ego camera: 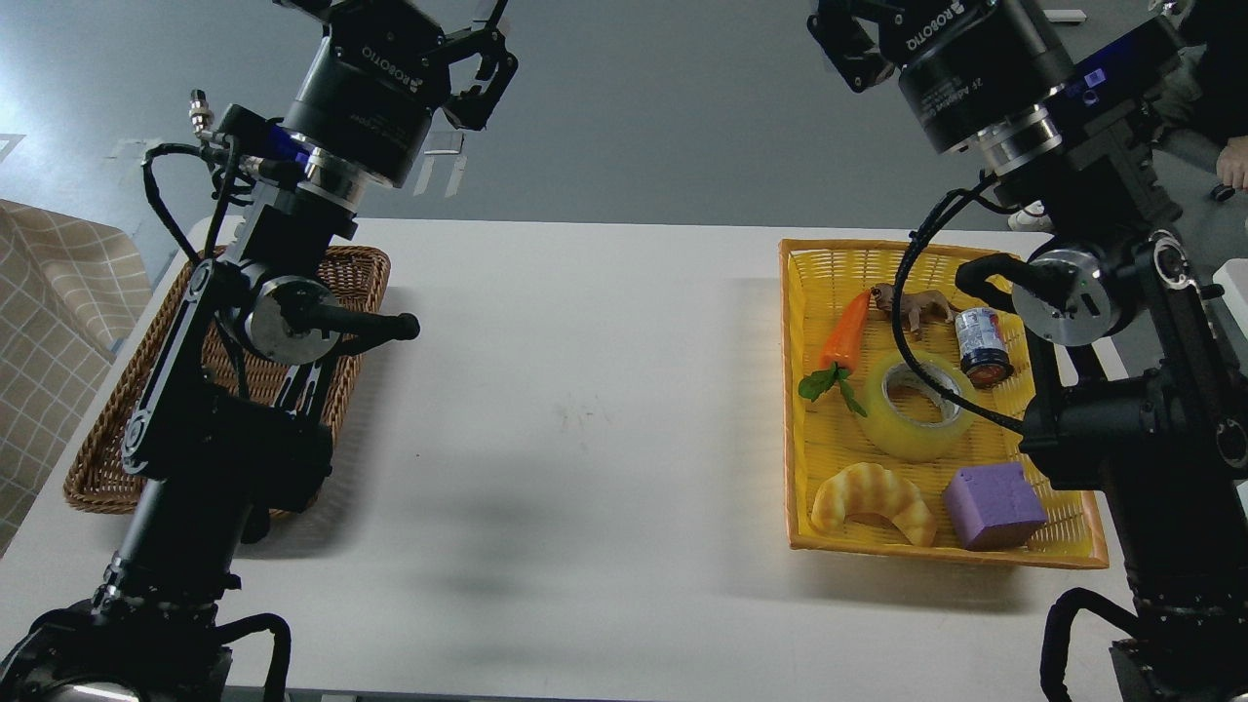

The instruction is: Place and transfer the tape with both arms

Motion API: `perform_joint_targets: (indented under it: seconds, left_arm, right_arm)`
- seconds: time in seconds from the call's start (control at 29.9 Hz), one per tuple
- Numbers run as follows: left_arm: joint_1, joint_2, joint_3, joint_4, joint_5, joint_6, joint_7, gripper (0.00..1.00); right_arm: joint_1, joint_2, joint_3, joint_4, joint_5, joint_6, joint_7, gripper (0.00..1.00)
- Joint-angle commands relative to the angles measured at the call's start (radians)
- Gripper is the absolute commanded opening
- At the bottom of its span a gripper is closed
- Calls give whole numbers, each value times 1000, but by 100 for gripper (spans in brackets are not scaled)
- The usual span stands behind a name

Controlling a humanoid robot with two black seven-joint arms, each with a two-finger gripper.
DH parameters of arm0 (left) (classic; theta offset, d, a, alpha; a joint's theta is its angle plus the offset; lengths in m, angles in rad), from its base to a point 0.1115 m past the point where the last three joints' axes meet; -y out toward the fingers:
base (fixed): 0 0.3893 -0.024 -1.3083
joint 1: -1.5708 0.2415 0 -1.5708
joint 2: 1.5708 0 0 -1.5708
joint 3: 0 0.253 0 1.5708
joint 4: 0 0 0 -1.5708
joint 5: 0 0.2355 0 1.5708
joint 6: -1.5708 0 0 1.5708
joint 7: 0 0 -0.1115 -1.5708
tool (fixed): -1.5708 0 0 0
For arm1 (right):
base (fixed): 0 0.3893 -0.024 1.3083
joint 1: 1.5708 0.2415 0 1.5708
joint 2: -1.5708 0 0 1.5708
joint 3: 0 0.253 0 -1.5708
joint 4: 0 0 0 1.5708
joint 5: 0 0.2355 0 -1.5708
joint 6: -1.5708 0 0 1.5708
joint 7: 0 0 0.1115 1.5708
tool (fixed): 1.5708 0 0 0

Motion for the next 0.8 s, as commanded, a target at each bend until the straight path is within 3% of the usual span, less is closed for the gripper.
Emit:
perform_joint_targets:
  seconds: [0.0, 0.17, 0.27, 0.4, 0.77]
  left_arm:
    - [1, -7, 13, 4, 3, 39, -1, 98]
    - [-8, -35, 15, 4, 7, 110, -14, 98]
    - [0, -45, 15, -5, 0, 94, -6, 98]
    - [18, -53, 15, -29, -7, 10, -3, 98]
    - [24, -68, 15, -29, -8, -2, -3, 98]
  right_arm:
    - [-1, 0, 0, 2, 1, 0, -2, 100]
    - [-1, 0, 3, 7, -3, -3, -1, 100]
    - [1, 0, 8, 7, 0, -6, -1, 100]
    - [-3, 0, 8, 13, 1, -5, -1, 100]
    - [-18, 0, 8, 44, 1, -5, -1, 100]
